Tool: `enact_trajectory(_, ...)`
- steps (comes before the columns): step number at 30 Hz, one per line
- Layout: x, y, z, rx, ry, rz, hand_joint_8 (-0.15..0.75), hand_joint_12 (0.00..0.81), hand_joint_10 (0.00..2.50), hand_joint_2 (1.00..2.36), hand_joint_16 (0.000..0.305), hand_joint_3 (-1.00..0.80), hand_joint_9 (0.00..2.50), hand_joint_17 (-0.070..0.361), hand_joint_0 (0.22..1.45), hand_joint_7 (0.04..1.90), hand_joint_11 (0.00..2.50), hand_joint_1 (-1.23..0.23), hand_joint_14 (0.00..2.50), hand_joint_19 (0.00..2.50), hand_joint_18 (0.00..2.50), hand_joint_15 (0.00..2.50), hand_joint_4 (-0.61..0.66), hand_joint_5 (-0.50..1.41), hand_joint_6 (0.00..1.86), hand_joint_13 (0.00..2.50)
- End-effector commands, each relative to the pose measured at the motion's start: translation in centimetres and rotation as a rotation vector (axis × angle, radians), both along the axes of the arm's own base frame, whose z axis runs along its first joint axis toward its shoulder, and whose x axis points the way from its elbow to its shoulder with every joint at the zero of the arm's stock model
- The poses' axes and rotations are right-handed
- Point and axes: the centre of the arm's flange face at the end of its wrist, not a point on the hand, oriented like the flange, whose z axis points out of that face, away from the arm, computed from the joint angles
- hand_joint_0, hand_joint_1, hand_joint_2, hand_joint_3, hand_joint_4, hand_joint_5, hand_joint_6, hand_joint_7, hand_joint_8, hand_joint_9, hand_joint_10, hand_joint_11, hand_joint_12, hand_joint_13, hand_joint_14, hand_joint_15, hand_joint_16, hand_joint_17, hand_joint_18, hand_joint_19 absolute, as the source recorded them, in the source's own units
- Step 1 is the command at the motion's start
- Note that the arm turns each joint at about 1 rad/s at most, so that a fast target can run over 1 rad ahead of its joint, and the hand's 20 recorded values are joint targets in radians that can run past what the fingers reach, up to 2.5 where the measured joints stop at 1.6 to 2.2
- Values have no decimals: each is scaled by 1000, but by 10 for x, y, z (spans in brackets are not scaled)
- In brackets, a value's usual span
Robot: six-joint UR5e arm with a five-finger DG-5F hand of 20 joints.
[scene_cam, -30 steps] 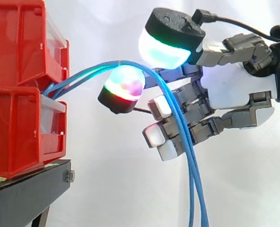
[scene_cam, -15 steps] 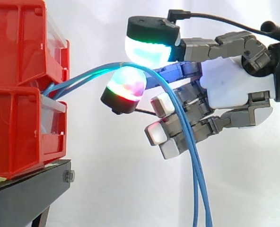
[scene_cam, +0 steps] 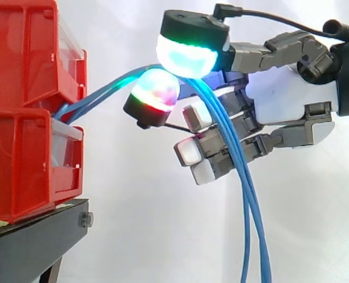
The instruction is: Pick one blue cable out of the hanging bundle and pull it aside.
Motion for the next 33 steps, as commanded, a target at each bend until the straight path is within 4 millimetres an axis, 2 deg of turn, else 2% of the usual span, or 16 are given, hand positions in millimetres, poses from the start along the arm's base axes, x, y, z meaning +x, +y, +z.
enact_trajectory(1,-1,0,1,-2,7,0,231,277,26,1000,45,-500,1180,101,710,960,737,-912,23,466,793,572,-142,-127,960,974)
enact_trajectory(3,0,-1,3,-1,4,-1,247,290,25,1000,45,-500,1200,101,609,793,726,-871,23,490,801,576,-50,-119,948,989)
enact_trajectory(4,0,-1,3,-1,4,-1,261,313,25,1000,47,-500,1207,107,546,806,734,-848,23,488,826,577,-31,-116,938,1008)
enact_trajectory(7,-1,-2,2,-2,8,-1,291,335,23,1000,53,-500,1252,119,475,794,703,-700,23,491,890,565,24,-110,909,1045)
enact_trajectory(11,-1,-2,1,-2,11,-1,305,356,23,1000,56,-500,1300,126,461,859,691,-543,21,512,947,562,34,-100,881,1092)
enact_trajectory(14,-1,-3,1,-2,11,-3,293,335,25,1000,52,-500,1309,116,522,915,694,-495,22,547,913,574,11,-97,875,1073)
enact_trajectory(15,-1,-2,1,-2,11,-1,285,326,24,1000,49,-493,1313,110,574,947,718,-514,24,566,894,587,-4,-98,881,1067)
enact_trajectory(16,-1,-3,1,-3,13,-3,284,325,26,1008,49,-408,1311,109,587,958,715,-560,24,560,893,590,-16,-97,885,1071)
enact_trajectory(20,-2,-3,1,-4,19,-3,313,343,23,1017,52,-202,1333,118,581,967,727,-661,24,538,955,578,-33,-90,903,1105)
enact_trajectory(23,-2,-3,1,-4,19,-3,345,374,24,1012,60,-56,1368,136,598,1033,727,-753,20,488,1055,559,-11,-87,905,1158)
enact_trajectory(25,-2,-3,1,-4,19,-3,354,384,24,1005,62,28,1374,139,626,1088,737,-810,19,478,1089,554,-48,-89,916,1172)
enact_trajectory(26,-2,-3,1,-6,19,-3,357,383,24,1003,62,39,1373,139,639,1093,738,-825,21,473,1088,553,-70,-91,921,1172)
enact_trajectory(27,-2,-2,1,-6,19,-1,350,382,23,1005,60,36,1362,136,646,968,741,-829,20,481,1079,559,-123,-98,950,1168)
enact_trajectory(29,-2,-3,1,-11,19,-2,325,361,22,1012,56,-13,1324,125,664,949,769,-837,22,498,1035,576,-131,-112,958,1137)
enact_trajectory(30,-2,-3,1,-12,22,-4,305,333,26,1018,51,-74,1297,115,682,976,787,-843,23,522,980,600,-138,-120,961,1105)
enact_trajectory(33,-2,-3,1,-12,22,-7,280,317,26,1016,47,-287,1280,105,756,1005,802,-872,23,533,915,597,-158,-126,963,1075)
